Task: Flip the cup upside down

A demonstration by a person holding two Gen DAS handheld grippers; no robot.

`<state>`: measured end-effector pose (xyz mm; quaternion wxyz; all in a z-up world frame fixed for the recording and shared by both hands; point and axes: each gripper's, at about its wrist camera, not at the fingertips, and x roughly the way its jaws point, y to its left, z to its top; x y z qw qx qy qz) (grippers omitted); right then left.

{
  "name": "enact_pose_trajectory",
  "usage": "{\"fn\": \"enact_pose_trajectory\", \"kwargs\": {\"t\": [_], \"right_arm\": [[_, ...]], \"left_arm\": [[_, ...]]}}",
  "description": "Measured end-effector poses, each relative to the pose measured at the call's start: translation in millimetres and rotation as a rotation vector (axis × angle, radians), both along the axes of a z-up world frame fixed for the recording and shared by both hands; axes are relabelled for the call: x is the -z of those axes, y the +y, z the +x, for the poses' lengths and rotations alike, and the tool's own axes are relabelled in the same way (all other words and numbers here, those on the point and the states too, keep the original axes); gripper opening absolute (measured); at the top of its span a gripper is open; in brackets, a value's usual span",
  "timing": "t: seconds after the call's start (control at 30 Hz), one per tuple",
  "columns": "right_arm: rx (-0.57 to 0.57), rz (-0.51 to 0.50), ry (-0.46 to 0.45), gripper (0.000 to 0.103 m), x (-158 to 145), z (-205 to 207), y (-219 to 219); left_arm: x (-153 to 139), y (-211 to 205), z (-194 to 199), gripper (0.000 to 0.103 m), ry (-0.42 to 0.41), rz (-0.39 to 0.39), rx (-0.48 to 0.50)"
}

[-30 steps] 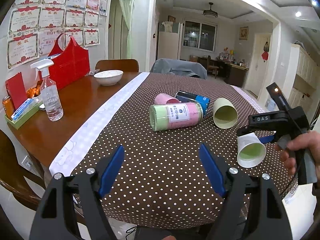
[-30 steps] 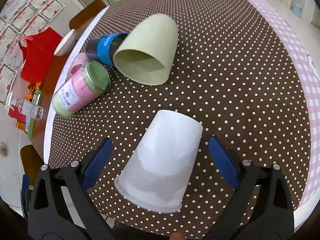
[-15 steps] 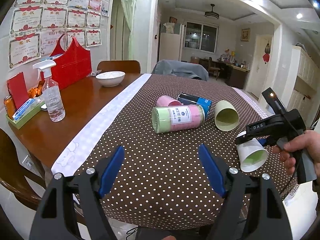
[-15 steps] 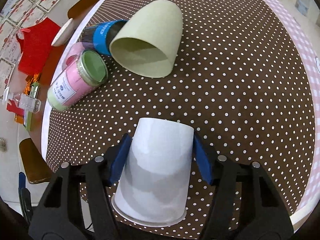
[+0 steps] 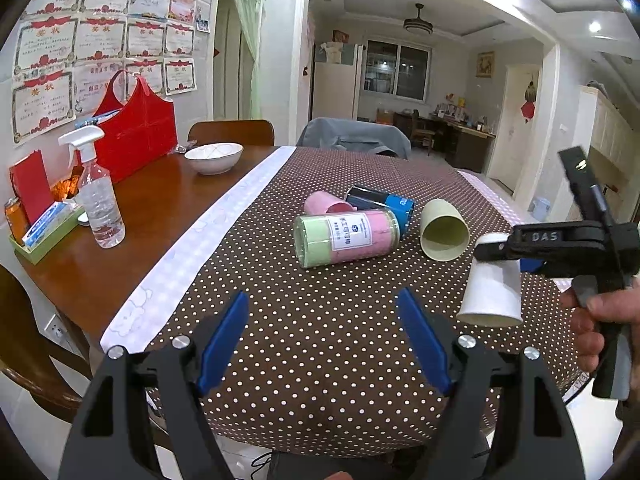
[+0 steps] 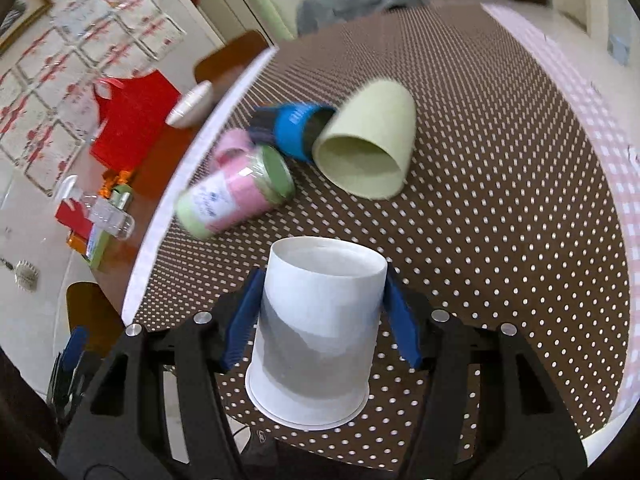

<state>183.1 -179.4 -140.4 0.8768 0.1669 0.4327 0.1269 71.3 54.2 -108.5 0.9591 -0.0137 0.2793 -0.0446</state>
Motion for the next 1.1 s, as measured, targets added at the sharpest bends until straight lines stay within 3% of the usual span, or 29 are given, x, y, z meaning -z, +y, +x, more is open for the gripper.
{"fn": "enact_pose_trajectory", "kwargs": {"t": [0.2, 0.57, 0.77, 1.1], "right_arm": [[0.007, -0.076, -0.191, 0.059, -27, -24, 13], [0.034, -0.204, -0.441, 0.059, -14, -43, 34], [0.023, -0.303, -0.504, 0.059, 11, -45, 51], [0.006, -0.385, -0.47, 0.061, 44, -46, 60]], "left_arm": [[-5, -5, 6, 0.076, -0.002, 0.02, -0.015], [-13, -15, 15, 0.076, -0.011, 0.037, -0.019], [-11, -18, 18, 0.076, -0.005, 0.043, -0.027], [-11, -21, 17, 0.076, -0.003, 0.046, -0.028]]}}
